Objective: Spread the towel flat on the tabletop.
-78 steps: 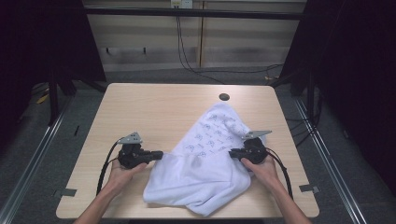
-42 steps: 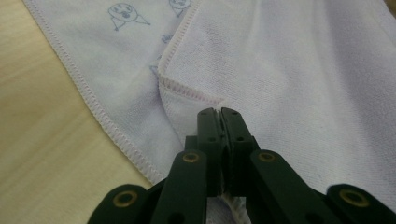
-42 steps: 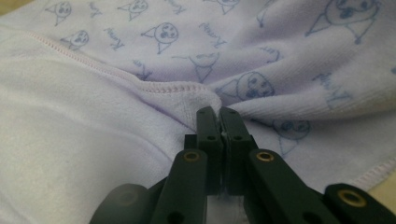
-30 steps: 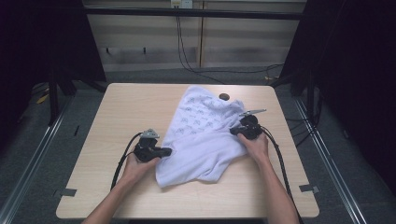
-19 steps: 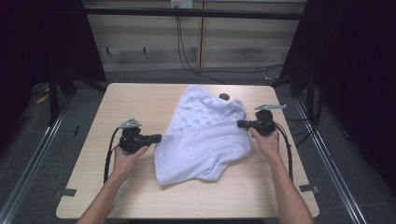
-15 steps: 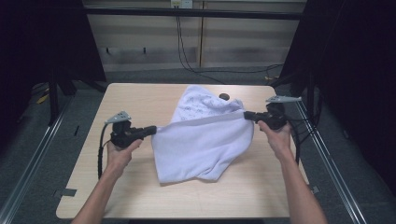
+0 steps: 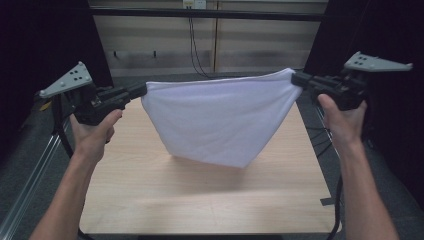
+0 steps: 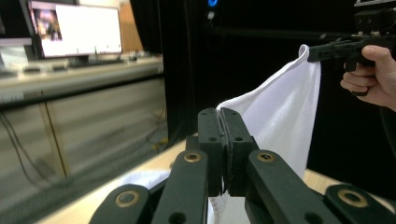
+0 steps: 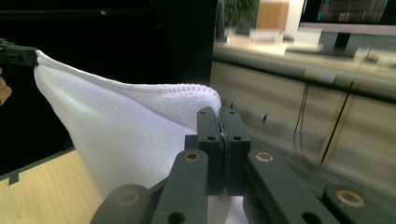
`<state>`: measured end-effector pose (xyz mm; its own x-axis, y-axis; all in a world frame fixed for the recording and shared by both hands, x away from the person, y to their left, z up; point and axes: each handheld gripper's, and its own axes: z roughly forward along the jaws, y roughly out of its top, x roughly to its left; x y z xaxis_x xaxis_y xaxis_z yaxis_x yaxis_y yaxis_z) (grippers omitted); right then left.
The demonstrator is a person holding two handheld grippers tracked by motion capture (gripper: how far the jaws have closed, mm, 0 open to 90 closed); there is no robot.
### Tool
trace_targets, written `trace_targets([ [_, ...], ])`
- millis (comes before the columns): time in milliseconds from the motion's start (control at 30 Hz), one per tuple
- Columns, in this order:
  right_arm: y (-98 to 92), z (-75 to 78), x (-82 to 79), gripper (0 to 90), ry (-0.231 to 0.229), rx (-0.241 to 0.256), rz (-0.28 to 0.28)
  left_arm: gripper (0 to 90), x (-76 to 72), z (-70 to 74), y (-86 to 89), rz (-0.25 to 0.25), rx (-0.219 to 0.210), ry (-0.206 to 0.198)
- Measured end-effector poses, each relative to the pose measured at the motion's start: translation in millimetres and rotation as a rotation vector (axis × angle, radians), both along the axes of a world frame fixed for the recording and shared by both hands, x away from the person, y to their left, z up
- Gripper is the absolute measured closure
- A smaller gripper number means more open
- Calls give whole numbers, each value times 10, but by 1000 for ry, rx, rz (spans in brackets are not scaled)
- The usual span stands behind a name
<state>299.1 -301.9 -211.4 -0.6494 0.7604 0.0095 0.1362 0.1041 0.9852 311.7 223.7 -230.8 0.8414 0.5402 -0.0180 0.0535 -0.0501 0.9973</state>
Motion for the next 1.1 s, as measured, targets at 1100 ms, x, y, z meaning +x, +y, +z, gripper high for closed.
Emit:
trace_targets([
  [1100,-141,-2068,-1463,614,401,-52,117,740,-804,-2166,182,-217,189,470],
])
